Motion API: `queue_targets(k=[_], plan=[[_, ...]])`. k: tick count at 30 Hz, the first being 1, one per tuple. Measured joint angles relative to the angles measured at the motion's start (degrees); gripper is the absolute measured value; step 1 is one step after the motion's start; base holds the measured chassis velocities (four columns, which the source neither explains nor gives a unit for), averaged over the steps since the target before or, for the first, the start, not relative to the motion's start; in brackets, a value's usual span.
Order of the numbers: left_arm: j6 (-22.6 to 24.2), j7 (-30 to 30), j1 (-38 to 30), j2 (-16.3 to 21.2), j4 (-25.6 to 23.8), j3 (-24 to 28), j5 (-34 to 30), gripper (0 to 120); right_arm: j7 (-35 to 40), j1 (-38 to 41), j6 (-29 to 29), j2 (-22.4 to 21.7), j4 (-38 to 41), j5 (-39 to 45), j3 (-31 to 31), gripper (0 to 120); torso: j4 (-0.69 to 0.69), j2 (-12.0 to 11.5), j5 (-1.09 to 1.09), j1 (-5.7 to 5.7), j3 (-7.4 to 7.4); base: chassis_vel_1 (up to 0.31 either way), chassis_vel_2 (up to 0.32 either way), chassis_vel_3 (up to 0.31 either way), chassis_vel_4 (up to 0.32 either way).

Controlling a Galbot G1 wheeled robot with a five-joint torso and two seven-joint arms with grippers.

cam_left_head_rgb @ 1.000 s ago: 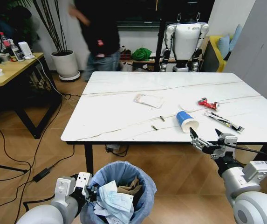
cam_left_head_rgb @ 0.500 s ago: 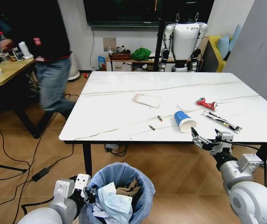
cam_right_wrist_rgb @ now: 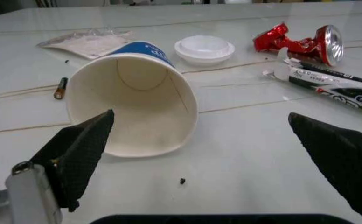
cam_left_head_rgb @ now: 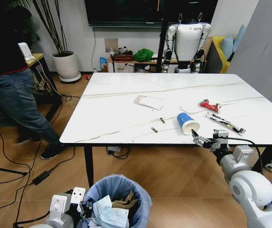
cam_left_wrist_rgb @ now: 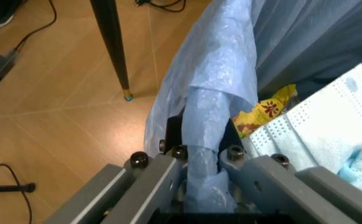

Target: Pick up the trash bin and place the trash from the table into it.

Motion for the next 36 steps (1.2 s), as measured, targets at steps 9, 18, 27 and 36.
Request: queue_targets(k=[9, 18, 27, 36], plan=[[0.0, 0.46, 0.86, -0.76, 0.0, 0.04, 1.26, 0, 1.33, 3.9, -0.53, -1.61, -3.14, 2.67, -2.09, 100, 0.0, 0.0, 0.0, 0.0, 0.0, 0.0, 0.0, 0.0, 0.0], [0.0, 0.82, 1.06, -1.23, 0.0, 0.04, 1.96, 0, 2.21, 7.16, -0.55, -2.46, -5.7, 4.05, -3.78, 76, 0.0, 0.0, 0.0, 0.0, 0.0, 0.0, 0.0, 0.0, 0.0], [0.0, 0.86, 0.48, -1.33, 0.0, -0.03, 1.78, 0, 2.84, 8.48, -0.5, -2.74, -6.32, 4.77, -4.63, 41, 0.0, 0.0, -0.01, 0.0, 0.0, 0.0, 0.0, 0.0, 0.0], [0.0, 0.68, -0.67, -0.57, -0.01, -0.2, 0.56, 0, 3.12, 8.64, -0.39, -2.89, -5.73, 5.06, -5.24, 9, 0.01, 0.0, -0.01, 0.0, -0.01, 0.0, 0.0, 0.0, 0.0]])
